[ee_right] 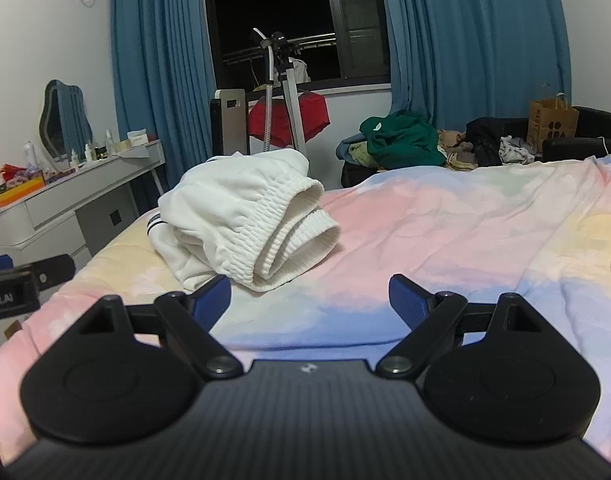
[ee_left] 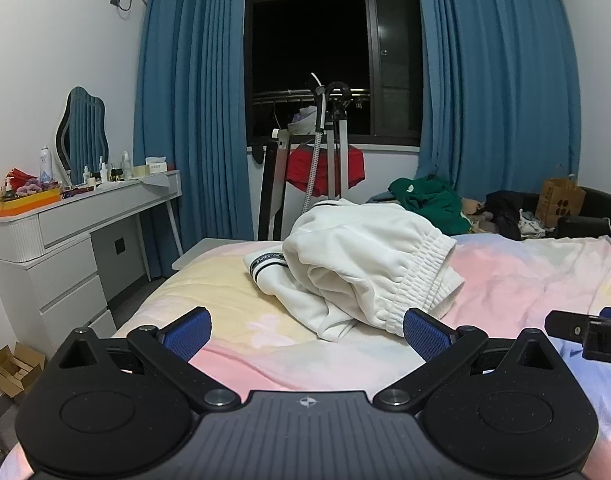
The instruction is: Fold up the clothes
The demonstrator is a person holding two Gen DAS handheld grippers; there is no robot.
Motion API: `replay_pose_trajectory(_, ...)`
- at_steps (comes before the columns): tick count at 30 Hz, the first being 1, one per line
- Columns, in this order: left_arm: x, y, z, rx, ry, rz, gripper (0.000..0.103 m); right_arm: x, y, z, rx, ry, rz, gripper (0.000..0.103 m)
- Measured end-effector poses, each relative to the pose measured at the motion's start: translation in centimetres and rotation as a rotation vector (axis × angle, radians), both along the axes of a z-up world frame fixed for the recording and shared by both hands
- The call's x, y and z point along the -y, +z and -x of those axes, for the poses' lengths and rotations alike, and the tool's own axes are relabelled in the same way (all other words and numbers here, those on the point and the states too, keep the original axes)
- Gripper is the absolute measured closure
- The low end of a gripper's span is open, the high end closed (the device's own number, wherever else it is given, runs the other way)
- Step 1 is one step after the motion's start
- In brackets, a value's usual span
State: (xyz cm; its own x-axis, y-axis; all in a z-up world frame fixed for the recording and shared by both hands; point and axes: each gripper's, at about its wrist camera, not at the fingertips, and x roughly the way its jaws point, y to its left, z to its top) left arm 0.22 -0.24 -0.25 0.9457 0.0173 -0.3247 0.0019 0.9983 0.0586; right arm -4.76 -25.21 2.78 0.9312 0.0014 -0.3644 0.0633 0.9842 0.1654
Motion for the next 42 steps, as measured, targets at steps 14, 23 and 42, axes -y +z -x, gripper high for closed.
replay_pose_trajectory(14,0.1,-0.1,0.9,0.01,-0.034,0.003,0.0,-0.2,-0.3,0.1,-0.003,0.003,0.015,0.016)
replay_pose_trajectory(23,0.3,0.0,1.1,0.029,-0.051,-0.007,0.0,-0.3,-0.1,0.2,-0.003,0.003,0.021,0.016)
replay_pose_trajectory(42,-1.3,-0.8,0.4,0.007,-0.084,0.137,0.001,0.1,0.0,-0.1,0.003,-0.026,0.023,0.016)
